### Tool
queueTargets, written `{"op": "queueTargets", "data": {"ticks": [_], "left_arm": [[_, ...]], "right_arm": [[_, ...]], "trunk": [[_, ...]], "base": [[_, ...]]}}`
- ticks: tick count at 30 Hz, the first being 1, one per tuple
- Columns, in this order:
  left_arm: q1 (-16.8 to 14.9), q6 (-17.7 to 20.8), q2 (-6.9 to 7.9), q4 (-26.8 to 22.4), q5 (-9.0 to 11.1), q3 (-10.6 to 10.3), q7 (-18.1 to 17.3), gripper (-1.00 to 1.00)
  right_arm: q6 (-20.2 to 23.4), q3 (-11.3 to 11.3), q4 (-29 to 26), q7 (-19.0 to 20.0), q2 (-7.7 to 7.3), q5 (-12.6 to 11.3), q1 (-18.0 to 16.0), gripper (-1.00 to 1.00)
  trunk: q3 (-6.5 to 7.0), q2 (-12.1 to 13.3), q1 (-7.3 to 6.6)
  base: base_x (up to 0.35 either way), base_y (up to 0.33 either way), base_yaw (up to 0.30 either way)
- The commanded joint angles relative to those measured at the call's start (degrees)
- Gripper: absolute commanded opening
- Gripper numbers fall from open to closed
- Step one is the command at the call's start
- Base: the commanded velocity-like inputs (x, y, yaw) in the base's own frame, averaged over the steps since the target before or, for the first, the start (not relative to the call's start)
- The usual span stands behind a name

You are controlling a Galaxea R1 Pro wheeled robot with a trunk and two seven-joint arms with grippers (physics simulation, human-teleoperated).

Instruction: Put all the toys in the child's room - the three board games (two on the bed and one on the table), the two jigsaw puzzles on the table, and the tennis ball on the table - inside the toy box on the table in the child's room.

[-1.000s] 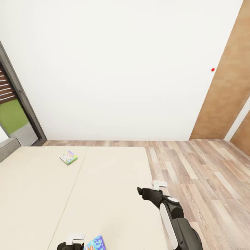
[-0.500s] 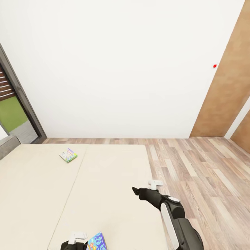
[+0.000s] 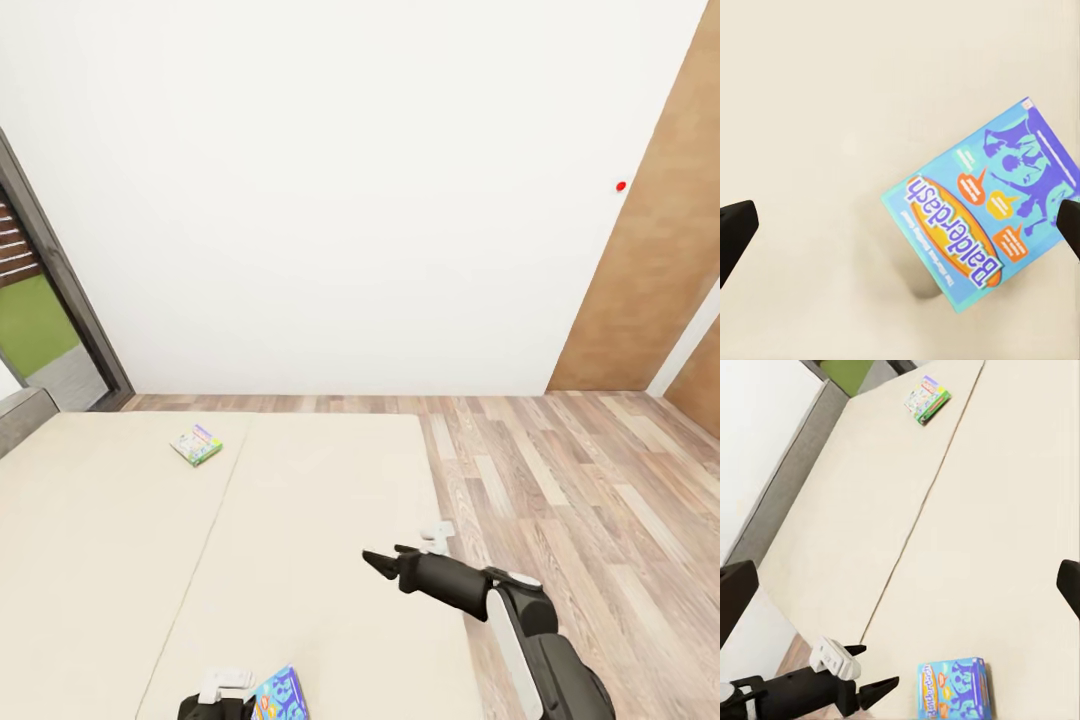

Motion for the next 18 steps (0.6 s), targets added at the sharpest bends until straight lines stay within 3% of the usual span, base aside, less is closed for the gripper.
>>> {"op": "queueTargets", "data": {"ticks": [1, 3, 7, 12, 18], "left_arm": [[0.0, -0.2, -0.04, 0.0, 0.7, -0.3, -0.1, 1.00], [0.0, -0.1, -0.18, 0.0, 1.3, 0.5, -0.2, 1.00], [0.0, -0.1, -0.29, 0.0, 2.6, 2.8, -0.3, 1.00], [0.0, -0.2, -0.31, 0.1, 3.8, 5.8, -0.5, 1.00], [0.0, -0.2, -0.32, 0.2, 4.0, 7.0, -0.6, 1.00]], "right_arm": [[0.4, -0.3, 0.0, 1.6, -0.17, -0.4, 0.0, 1.00], [0.2, -1.3, 0.1, 4.6, -0.49, -0.4, 0.0, 1.00], [-0.1, -2.0, 0.4, 6.4, -0.68, -0.3, 0.1, 1.00], [-0.2, -2.4, 0.7, 7.3, -0.64, -0.1, 0.1, 1.00], [-0.4, -2.5, 1.3, 6.8, -0.45, -0.1, 0.1, 1.00]], "trunk": [[-0.09, -0.1, 0.02], [-0.10, -0.1, 0.02], [-0.11, -0.1, 0.02], [-0.11, -0.1, 0.02], [-0.11, -0.1, 0.02]], "base": [[0.000, 0.000, 0.000], [0.000, 0.000, 0.000], [0.000, 0.000, 0.000], [0.000, 0.000, 0.000], [0.000, 0.000, 0.009]]}}
